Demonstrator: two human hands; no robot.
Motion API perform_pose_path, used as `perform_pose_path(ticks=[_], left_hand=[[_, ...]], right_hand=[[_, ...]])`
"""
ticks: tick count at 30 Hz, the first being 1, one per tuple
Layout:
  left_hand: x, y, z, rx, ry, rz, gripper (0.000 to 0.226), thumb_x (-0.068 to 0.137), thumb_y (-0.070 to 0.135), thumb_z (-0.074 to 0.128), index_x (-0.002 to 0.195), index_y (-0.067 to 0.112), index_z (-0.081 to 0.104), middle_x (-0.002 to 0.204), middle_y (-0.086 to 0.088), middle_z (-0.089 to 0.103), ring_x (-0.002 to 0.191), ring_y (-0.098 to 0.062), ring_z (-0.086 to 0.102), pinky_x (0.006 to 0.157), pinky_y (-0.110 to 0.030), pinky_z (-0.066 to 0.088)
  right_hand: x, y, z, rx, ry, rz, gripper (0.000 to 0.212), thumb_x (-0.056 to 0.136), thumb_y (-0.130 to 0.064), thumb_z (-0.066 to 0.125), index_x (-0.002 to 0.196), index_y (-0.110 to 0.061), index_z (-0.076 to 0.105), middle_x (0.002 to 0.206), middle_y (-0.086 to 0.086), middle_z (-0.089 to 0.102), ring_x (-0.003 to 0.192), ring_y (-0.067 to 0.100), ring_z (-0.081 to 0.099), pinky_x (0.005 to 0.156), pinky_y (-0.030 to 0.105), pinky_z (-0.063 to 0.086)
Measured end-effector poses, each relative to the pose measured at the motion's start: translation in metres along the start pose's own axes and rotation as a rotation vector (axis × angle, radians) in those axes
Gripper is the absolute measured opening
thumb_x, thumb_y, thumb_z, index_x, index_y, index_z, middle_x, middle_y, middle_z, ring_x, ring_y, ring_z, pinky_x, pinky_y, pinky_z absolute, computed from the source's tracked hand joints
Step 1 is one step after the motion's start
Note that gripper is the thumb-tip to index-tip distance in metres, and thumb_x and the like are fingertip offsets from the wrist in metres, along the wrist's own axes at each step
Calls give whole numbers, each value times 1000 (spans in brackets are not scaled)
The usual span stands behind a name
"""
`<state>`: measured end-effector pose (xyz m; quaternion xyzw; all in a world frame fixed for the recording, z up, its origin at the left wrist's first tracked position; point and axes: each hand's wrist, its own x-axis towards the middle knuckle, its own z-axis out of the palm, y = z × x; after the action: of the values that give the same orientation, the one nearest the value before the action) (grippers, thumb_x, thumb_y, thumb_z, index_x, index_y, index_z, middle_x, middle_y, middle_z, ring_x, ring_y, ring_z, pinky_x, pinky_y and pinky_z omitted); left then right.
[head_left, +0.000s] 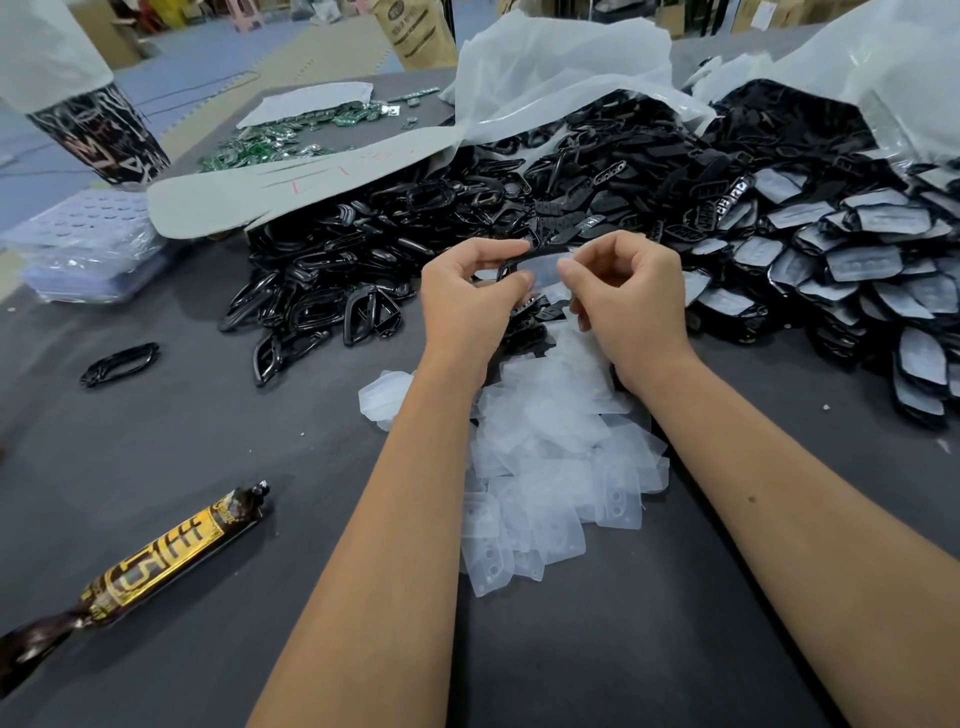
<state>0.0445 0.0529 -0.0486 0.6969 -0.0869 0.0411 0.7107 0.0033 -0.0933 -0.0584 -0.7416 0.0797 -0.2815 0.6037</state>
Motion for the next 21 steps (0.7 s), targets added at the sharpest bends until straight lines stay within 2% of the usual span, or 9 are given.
perform_pose_path(ticks=[4, 7, 9, 14, 18, 21], left_hand=[[-1, 3, 4, -79, -10, -67, 23, 91, -3, 66, 88, 14, 81, 94, -10, 76, 74, -17, 73, 68, -26, 60], [0, 6, 5, -167, -29, -143, 35, 98, 1, 50, 86, 9, 81, 99, -12, 77, 85, -21, 75, 69, -27, 60], [-1, 7, 5, -188, -50, -150, 37, 99, 4, 46, 87, 8, 81, 103, -12, 77, 90, -26, 74, 70, -28, 60], [-2, 7, 6, -197, -61, -136, 37, 99, 5, 47, 88, 7, 82, 100, -10, 77, 90, -29, 74, 68, -27, 59], [-2, 5, 6, -108, -50, -79, 23, 95, -5, 58, 100, 3, 80, 99, -16, 75, 82, -17, 73, 70, -25, 59], [-2, 4, 6, -59, -51, -36, 21, 90, -10, 67, 106, 0, 77, 101, -21, 73, 79, -17, 74, 69, -22, 58]], right_hand=[[1, 0, -3, 42, 37, 2, 11, 88, -16, 79, 81, -12, 71, 67, 6, 70, 53, 17, 63, 54, 30, 50], [0, -1, -4, 88, 21, 23, 12, 88, -15, 80, 79, -14, 73, 65, 7, 70, 52, 16, 61, 50, 27, 48], [-1, -3, -3, 82, 9, 24, 13, 86, -17, 83, 77, -16, 73, 64, 5, 70, 50, 16, 60, 49, 26, 46], [-1, -5, -1, 45, 39, 41, 17, 82, -19, 85, 72, -20, 73, 66, 4, 73, 49, 15, 62, 50, 24, 47], [-1, -2, 0, 21, 58, 54, 16, 82, -20, 86, 72, -19, 73, 67, 5, 73, 49, 16, 61, 50, 23, 46], [0, -1, 0, 9, 80, 59, 15, 81, -20, 85, 72, -18, 73, 66, 3, 73, 48, 14, 61, 48, 22, 45]])
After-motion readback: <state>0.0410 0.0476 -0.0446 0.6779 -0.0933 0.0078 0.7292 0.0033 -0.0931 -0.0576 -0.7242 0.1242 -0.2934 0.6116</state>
